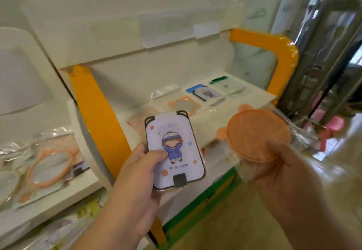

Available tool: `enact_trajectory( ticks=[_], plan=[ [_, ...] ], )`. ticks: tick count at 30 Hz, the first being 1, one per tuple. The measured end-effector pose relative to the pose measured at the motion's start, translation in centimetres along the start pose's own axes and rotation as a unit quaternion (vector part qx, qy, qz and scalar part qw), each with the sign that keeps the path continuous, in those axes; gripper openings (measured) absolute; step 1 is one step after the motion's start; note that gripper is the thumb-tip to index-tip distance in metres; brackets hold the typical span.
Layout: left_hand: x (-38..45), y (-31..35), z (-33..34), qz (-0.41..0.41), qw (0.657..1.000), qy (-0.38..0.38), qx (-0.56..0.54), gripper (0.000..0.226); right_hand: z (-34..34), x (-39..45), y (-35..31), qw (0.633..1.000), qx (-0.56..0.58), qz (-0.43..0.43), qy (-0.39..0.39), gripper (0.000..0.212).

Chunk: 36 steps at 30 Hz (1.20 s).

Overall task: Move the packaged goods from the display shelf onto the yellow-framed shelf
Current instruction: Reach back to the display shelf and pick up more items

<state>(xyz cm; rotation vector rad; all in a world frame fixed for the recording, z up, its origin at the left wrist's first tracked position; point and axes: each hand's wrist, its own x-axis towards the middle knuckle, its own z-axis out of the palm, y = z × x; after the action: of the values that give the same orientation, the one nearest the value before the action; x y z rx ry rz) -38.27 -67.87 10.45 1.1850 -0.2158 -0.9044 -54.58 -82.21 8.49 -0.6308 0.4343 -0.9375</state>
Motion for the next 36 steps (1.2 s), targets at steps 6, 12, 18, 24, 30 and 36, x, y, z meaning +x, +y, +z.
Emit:
enact_trajectory(
  ticks=[6,12,18,24,30,36],
  plan=[
    [6.8,-0.7,3.4,-0.044,0.999,0.029,0.006,0.027,-3.0,11.0,-0.5,0.995,-0.026,0.087,0.046,0.053],
    [11.6,0.1,4.4,-0.038,0.998,0.044,-0.014,0.027,-0.9,13.7,0.1,0.999,0.004,0.047,0.013,0.043],
    [14.9,-0.1,3.7,-0.022,0.992,0.115,-0.054,0.034,0.3,18.9,2.1,0.953,-0.296,-0.02,0.055,0.03],
    [16.8,-0.6,3.8,0.033,0.978,0.193,-0.071,0.038,0.6,27.1,4.8,0.718,-0.653,-0.183,-0.157,0.029],
    [17.8,-0.8,5.9,0.081,0.954,0.279,-0.076,0.036,1.5,33.4,9.7,0.523,-0.724,-0.204,-0.402,0.064],
    [18.7,-1.4,8.1,0.093,0.938,0.326,-0.073,0.036,0.7,35.7,10.4,0.37,-0.749,-0.22,-0.504,0.063]
  ],
)
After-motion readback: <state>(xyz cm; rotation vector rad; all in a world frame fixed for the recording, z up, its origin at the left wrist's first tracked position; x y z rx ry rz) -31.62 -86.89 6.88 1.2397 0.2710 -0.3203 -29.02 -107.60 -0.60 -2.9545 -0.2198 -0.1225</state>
